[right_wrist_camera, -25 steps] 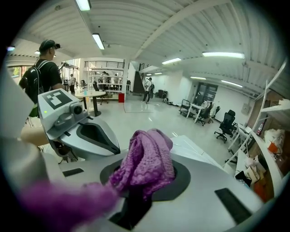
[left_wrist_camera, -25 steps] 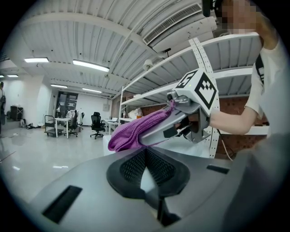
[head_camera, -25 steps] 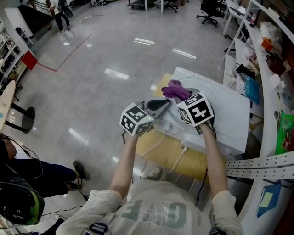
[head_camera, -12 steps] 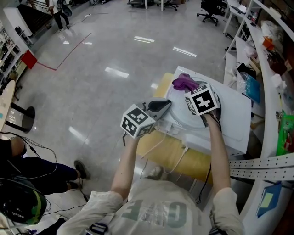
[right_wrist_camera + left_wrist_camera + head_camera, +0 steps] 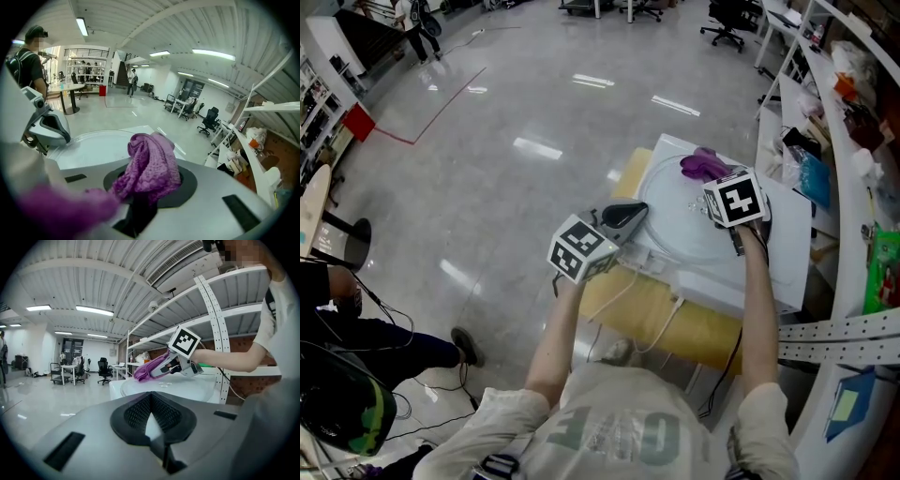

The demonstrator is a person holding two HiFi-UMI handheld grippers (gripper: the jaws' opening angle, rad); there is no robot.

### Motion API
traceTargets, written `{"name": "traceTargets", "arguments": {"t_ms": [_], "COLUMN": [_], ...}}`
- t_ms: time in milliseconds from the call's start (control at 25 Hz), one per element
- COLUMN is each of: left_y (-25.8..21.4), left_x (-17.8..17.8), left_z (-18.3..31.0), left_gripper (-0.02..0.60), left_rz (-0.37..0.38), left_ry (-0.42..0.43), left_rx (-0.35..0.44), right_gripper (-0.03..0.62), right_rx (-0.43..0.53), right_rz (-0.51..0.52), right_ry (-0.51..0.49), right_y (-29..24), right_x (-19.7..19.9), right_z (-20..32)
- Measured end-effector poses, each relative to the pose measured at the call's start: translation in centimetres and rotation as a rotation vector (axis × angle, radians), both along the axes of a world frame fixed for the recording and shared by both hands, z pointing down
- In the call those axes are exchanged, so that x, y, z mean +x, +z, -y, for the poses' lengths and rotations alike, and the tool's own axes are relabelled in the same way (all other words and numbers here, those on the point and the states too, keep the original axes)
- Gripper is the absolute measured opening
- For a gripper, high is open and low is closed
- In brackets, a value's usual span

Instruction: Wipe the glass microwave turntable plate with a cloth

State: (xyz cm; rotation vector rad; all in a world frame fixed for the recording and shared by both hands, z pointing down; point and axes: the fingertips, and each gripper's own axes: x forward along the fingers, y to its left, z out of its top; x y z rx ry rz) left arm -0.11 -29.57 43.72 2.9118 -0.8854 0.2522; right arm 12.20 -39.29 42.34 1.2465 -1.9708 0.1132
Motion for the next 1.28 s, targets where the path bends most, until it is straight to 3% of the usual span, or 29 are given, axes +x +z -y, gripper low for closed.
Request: {"name": "traceTargets", "arguments": {"t_ms": [400,680,1000,1280], "left_y": [-0.2,-0.2,-0.4,-0.1], "left_x": [-0.2,-0.2,-0.1,-0.1], "left_z": [0.1,0.1,0.1,0.1], "left_gripper": [0.002,0.002,0.002,0.002], "left_rz": [0.021,0.028,0.031,0.025], "left_ry": [-0.027,-0.029,-0.033,-0.035], "left_rx": [0.009,0.017,0.021,0.020], "right_gripper": [0.057,0.057,0.057,0.057], "right_rx": [-0.036,-0.040,0.014,-0.010], "right_rz": [0.009,0.049,0.041,0.045], "right_ry": [0.106,0.137,0.130,0.032], "right_y": [-0.5,-0.9,-1.1,-0.6], "right_x": [6.0,7.9,7.4,4.2], "right_z": [-3.7,-8.2,-15.3,-19.4]}}
